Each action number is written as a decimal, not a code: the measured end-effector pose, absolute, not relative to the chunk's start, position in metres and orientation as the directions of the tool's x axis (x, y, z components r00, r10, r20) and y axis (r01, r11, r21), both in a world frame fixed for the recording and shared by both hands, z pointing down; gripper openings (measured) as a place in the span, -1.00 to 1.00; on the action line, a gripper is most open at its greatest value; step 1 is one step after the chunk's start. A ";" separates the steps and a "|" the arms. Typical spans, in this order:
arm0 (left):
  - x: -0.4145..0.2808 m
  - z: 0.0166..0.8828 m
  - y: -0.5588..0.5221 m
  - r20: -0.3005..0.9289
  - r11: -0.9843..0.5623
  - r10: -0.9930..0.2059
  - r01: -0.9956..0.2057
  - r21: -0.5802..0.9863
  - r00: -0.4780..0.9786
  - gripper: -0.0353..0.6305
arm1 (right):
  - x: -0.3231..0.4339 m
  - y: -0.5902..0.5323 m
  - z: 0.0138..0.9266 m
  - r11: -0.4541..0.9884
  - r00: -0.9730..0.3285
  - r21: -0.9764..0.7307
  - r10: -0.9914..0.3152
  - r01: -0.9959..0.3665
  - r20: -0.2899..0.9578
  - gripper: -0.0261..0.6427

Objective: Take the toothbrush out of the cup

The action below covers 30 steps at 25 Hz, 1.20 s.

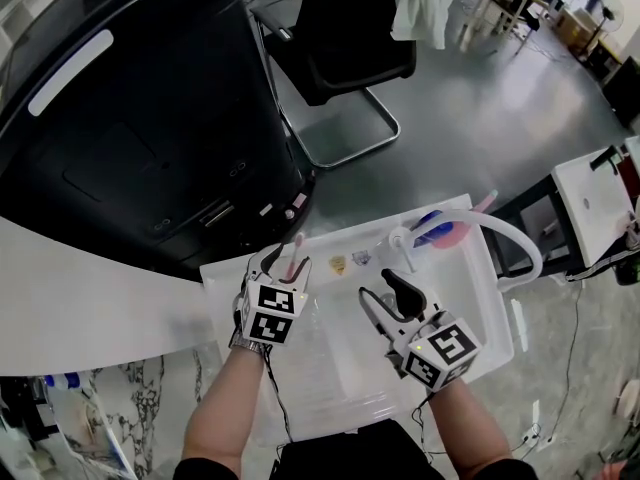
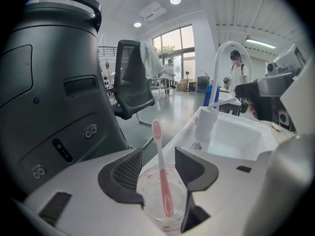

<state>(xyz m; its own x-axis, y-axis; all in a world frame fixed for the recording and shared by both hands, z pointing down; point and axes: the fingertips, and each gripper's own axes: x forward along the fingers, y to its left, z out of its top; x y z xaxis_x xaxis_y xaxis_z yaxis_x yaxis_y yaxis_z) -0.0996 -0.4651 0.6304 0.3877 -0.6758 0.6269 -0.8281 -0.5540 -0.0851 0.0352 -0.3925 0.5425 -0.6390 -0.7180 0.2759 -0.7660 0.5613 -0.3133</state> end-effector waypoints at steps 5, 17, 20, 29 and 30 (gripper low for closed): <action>-0.098 0.635 -0.465 0.648 -0.564 -0.662 -0.820 -0.100 0.376 -0.33 | 0.035 -0.393 0.546 0.562 -0.642 -0.320 -0.715 -0.763 0.276 -0.30; -0.095 0.636 -0.467 0.684 -0.577 -0.642 -0.806 -0.134 0.346 -0.65 | 0.041 -0.397 0.543 0.553 -0.635 -0.322 -0.723 -0.768 0.271 -0.30; -0.095 0.636 -0.467 0.687 -0.571 -0.644 -0.809 -0.139 0.337 -0.71 | 0.043 -0.397 0.543 0.551 -0.633 -0.324 -0.727 -0.769 0.268 -0.30; -0.096 0.630 -0.466 0.669 -0.554 -0.660 -0.822 -0.128 0.341 -0.78 | 0.050 -0.395 0.538 0.547 -0.629 -0.324 -0.732 -0.772 0.262 -0.30; -0.097 0.629 -0.465 0.666 -0.551 -0.664 -0.825 -0.128 0.340 -0.79 | 0.049 -0.395 0.538 0.548 -0.629 -0.324 -0.732 -0.771 0.261 -0.30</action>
<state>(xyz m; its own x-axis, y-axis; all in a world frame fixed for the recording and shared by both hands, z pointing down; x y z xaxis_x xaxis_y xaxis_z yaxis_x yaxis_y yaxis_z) -0.0967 -0.4653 0.6287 0.3404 -0.6639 0.6658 -0.8245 -0.5512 -0.1280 0.0493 -0.3948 0.5378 -0.6294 -0.7321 0.2606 -0.7713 0.5477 -0.3242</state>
